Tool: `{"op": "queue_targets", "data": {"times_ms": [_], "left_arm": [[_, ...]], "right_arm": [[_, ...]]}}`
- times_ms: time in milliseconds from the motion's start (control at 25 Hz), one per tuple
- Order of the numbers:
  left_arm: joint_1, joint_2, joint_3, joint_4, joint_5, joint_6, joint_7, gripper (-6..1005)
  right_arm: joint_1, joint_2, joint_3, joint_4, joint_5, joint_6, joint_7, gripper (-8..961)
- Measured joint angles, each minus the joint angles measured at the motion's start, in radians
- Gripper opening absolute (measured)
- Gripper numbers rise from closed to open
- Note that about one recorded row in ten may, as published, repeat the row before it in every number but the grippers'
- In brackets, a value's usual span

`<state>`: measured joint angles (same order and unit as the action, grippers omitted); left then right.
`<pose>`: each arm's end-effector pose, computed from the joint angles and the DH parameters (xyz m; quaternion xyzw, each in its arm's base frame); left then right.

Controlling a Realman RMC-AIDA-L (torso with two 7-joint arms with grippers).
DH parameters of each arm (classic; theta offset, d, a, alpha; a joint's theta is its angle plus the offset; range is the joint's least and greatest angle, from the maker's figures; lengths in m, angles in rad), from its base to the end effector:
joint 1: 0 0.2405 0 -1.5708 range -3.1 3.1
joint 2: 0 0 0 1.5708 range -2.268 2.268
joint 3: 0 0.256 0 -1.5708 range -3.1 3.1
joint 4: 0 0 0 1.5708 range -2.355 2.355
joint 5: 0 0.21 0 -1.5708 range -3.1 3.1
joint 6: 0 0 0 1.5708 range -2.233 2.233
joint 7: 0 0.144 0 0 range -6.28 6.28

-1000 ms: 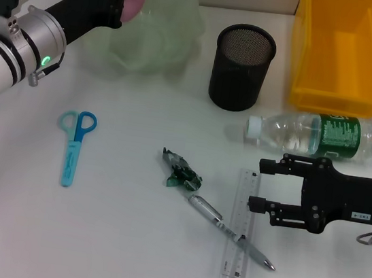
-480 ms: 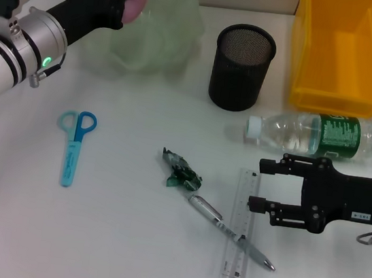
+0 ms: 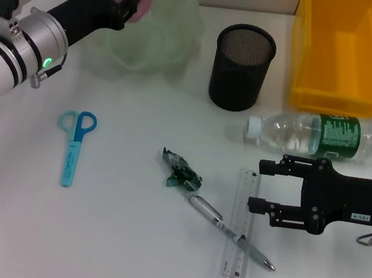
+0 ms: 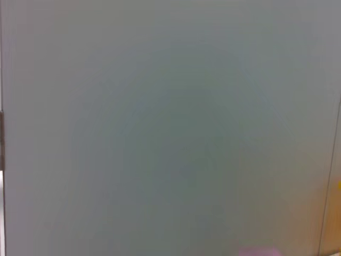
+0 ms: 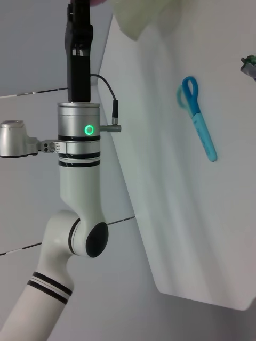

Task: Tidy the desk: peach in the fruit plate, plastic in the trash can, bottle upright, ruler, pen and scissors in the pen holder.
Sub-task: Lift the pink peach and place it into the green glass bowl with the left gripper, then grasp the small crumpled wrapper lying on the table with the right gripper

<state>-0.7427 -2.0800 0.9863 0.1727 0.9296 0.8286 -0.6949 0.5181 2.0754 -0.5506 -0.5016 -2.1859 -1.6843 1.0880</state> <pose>-0.2530 0.4265 -0.0329 -0.8158 -0.2463 -0.2696 0.4483 0.2811 0.2873 -0.0226 -0.9565 0.1461 0.2419 0.0721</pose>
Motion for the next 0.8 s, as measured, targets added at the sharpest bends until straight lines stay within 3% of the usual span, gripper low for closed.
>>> {"op": "queue_targets", "data": {"times_ms": [320, 480, 800], "left_arm": [[0.004, 0.0, 0.0, 0.0, 0.0, 0.013, -0.002, 568], [0.004, 0.0, -0.001, 0.001, 0.0, 0.013, -0.002, 766], [0.003, 0.0, -0.001, 0.001, 0.0, 0.014, -0.004, 837]], "right_arm": [[0.0, 0.0, 0.0, 0.0, 0.0, 0.0, 0.0, 743], [0.0, 0.0, 0.0, 0.0, 0.0, 0.0, 0.001, 744], [0.002, 0.0, 0.0, 0.0, 0.0, 0.0, 0.001, 744]]}}
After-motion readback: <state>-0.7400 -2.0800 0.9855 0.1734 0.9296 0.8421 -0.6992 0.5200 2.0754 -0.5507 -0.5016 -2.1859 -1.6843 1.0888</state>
